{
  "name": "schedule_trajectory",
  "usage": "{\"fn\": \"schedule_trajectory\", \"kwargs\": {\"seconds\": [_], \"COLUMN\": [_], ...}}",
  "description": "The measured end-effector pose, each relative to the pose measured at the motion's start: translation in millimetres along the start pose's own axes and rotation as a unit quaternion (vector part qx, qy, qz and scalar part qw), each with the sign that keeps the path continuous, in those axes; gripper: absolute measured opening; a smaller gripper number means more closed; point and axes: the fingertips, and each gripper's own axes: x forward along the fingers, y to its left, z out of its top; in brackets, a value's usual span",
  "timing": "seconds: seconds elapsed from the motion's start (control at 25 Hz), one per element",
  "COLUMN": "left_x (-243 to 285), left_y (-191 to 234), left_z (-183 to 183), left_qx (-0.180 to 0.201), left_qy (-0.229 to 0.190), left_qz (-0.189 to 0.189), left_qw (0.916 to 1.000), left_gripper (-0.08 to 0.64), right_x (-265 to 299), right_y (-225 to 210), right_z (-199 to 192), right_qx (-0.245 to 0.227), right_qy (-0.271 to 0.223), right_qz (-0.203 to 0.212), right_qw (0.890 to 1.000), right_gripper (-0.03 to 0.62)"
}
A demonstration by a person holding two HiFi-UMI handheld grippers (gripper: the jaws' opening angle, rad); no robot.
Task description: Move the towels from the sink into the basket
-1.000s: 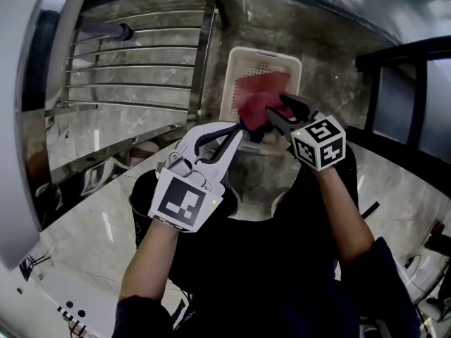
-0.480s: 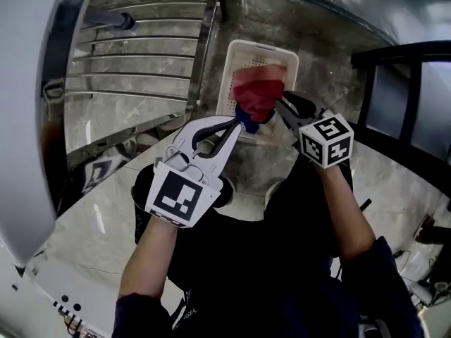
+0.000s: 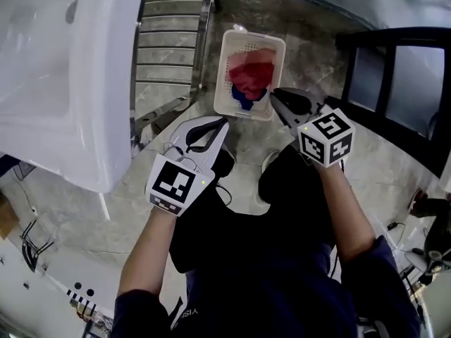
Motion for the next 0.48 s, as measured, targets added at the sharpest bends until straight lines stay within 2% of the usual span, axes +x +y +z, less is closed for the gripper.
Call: {"fn": "schedule_trajectory", "kwargs": {"seconds": [0.48], "left_x": [-85], "left_y": [-69], "left_z": [94], "left_qx": [-0.020], "left_qy": [0.028], "left_qz": [-0.030], "left_qw": [0.9990], "left_gripper": [0.003], "right_x": [-118], "right_y": [36], "right_z": [87], "right_qx": [0.009], "right_qy": [-0.013], "right_qz": [-0.007], "right_qw": [1.000], "right_gripper": [0.029]}}
